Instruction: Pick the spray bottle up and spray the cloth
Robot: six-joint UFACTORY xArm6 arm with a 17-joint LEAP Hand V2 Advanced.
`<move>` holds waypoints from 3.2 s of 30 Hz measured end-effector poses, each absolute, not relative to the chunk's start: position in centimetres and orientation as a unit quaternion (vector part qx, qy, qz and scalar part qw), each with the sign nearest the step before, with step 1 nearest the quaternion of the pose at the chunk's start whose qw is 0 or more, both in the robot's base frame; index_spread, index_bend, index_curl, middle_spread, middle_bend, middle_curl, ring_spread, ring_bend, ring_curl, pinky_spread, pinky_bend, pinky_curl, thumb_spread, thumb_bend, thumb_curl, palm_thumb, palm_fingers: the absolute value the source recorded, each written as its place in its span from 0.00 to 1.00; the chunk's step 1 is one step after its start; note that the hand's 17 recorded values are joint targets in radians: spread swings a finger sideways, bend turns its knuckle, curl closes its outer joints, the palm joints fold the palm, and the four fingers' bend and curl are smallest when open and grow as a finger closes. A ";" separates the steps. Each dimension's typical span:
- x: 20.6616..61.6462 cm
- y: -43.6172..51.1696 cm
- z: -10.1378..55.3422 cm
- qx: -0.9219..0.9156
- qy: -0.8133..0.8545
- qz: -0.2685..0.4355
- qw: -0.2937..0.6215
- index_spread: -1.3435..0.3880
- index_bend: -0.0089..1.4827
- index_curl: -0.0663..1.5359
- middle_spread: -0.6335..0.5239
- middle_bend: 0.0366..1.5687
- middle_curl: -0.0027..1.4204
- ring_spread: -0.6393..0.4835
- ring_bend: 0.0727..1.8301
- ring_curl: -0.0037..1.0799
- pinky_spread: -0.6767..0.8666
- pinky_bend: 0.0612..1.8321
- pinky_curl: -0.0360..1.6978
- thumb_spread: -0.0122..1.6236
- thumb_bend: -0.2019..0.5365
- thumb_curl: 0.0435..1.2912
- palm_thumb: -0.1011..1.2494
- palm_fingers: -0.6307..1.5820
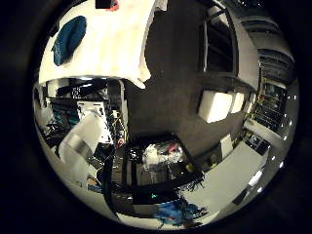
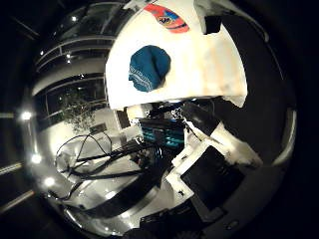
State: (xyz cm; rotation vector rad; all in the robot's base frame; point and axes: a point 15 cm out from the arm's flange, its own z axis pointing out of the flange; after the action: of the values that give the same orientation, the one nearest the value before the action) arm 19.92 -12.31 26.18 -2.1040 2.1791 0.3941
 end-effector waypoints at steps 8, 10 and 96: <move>19.6 -13.7 26.4 -0.669 0.730 0.129 0.051 0.57 0.20 0.34 0.53 0.10 0.28 0.56 0.23 0.37 0.45 0.08 0.54 0.67 0.25 0.25 0.64 0.47; 19.6 -13.8 26.4 -0.667 0.732 0.128 0.053 0.57 0.20 0.34 0.53 0.10 0.28 0.56 0.23 0.37 0.43 0.08 0.55 0.67 0.25 0.25 0.64 0.48; 47.7 -6.7 12.8 -0.509 0.648 0.278 0.494 0.65 0.10 0.20 0.69 0.11 0.24 0.75 0.18 0.25 0.67 0.23 0.21 0.59 0.23 0.20 0.43 0.29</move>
State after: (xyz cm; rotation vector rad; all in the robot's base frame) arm 47.67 -6.67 12.78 -1.2351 1.5709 0.6734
